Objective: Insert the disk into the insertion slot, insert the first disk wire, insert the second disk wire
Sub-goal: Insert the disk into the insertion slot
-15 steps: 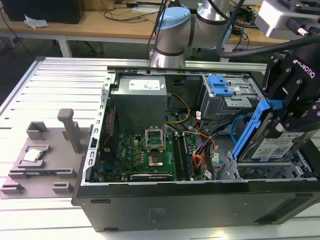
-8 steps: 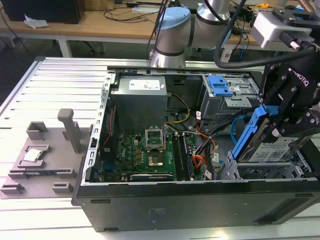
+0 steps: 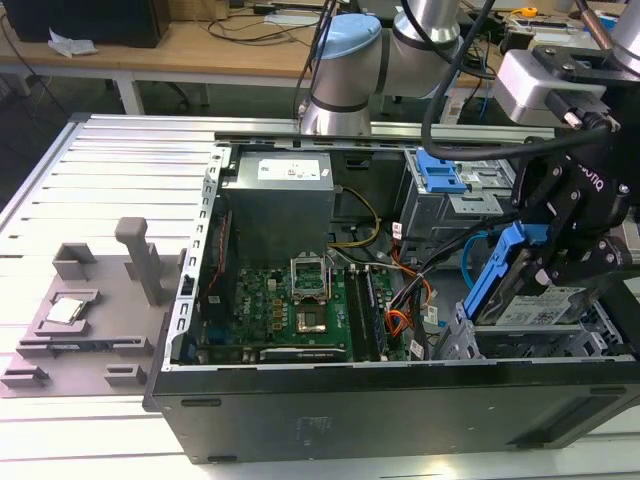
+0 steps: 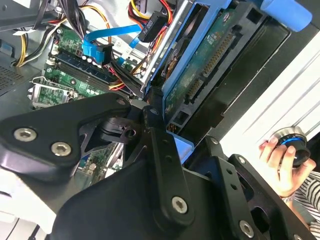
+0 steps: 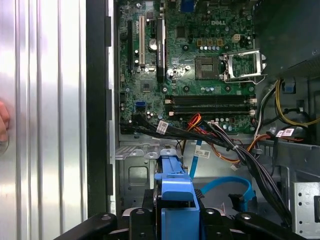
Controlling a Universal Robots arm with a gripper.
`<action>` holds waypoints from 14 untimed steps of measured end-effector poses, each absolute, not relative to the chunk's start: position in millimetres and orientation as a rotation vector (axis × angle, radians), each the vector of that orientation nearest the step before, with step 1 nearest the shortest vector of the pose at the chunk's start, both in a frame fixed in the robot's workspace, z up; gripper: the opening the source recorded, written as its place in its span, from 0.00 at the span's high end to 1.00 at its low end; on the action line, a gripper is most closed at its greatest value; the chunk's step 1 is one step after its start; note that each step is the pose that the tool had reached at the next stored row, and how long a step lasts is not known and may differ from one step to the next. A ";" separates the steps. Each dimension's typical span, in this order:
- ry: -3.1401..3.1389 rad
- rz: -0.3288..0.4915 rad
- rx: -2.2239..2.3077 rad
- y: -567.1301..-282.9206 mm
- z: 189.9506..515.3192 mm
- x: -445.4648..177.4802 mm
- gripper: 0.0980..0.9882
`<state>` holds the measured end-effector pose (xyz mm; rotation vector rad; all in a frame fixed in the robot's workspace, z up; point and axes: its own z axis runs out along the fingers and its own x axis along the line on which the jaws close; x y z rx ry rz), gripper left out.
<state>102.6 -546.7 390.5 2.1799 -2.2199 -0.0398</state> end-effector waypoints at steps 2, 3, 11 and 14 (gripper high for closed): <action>-2.220 -0.040 2.180 -546.7 390.3 102.6 0.70; -2.220 -0.040 2.180 -546.7 390.3 102.6 0.70; -2.220 -0.040 2.180 -546.7 390.0 102.6 0.61; -2.220 -0.040 2.180 -546.7 389.9 102.6 0.63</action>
